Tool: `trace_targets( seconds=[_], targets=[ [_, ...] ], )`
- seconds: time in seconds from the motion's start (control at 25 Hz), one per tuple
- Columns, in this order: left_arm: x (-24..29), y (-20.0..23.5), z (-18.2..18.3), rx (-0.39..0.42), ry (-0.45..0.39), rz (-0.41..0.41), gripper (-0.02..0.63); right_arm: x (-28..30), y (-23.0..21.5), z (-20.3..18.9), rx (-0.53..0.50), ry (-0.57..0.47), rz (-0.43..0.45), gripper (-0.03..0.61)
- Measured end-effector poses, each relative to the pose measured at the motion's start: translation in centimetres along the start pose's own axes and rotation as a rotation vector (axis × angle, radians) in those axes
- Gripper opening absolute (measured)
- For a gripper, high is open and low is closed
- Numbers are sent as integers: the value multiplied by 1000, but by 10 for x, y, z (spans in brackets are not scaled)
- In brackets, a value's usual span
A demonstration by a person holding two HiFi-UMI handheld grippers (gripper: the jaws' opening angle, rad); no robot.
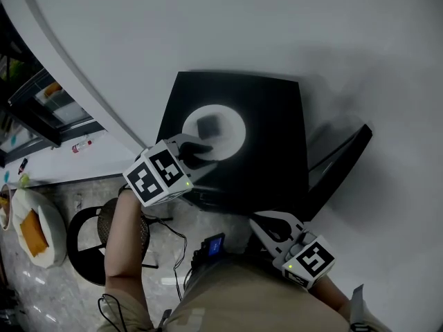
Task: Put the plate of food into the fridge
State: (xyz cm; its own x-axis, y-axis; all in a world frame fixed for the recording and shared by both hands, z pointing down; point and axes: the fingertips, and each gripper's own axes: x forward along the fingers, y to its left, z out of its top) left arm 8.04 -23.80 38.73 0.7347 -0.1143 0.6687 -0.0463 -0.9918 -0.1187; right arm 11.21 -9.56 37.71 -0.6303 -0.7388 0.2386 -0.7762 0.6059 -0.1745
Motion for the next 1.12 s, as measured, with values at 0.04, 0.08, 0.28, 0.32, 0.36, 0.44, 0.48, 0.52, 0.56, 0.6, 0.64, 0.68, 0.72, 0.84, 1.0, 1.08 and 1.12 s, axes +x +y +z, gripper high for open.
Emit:
trace_targets(
  seconds=[0.04, 0.08, 0.28, 0.32, 0.36, 0.44, 0.48, 0.52, 0.56, 0.6, 0.64, 0.68, 0.72, 0.84, 1.0, 1.08, 1.12],
  targets=[
    [-1, -3, 0, -1, 1, -13, 123, 0, 0, 0, 1, 0, 0, 21],
    [-3, -5, 0, -1, 1, -25, 123, 0, 0, 0, 3, 1, 1, 21],
    [-6, -13, 0, 51, -16, -15, 124, 1, 2, -2, 10, 2, 5, 21],
    [-6, -14, -1, 64, -20, -13, 124, 1, 3, -3, 10, 3, 6, 21],
    [-7, -15, -1, 71, -25, -17, 124, 2, 3, -3, 10, 5, 6, 21],
    [-9, -18, 0, 75, -37, -22, 132, 2, 3, -2, 11, 7, 5, 21],
    [-11, -19, 1, 79, -42, -18, 148, 2, 4, -2, 13, 8, 6, 21],
    [-12, -18, 1, 86, -46, -8, 163, 2, 4, -2, 16, 10, 7, 21],
    [-12, -17, 1, 96, -46, 3, 181, 3, 4, -2, 19, 11, 7, 21],
    [-12, -16, 1, 107, -44, 11, 202, 3, 4, -3, 19, 12, 8, 21],
    [-12, -15, 2, 118, -39, 13, 219, 3, 5, -4, 16, 13, 9, 21],
    [-12, -15, 2, 126, -32, 8, 222, 3, 5, -4, 10, 15, 11, 21],
    [-12, -15, 1, 126, -24, -1, 225, 3, 6, -5, 7, 18, 12, 21],
    [-10, -14, -2, 66, -16, -37, 225, 3, 7, -5, 15, 19, 5, 21],
    [-10, -11, -5, -5, -28, -57, 225, 3, 7, -4, 8, 13, 8, 21],
    [-9, -11, -5, -10, -21, -63, 225, 4, 8, -3, 9, 8, 11, 21],
    [-9, -12, -5, -12, -18, -66, 224, 5, 8, -2, 11, 2, 10, 21]
  ],
)
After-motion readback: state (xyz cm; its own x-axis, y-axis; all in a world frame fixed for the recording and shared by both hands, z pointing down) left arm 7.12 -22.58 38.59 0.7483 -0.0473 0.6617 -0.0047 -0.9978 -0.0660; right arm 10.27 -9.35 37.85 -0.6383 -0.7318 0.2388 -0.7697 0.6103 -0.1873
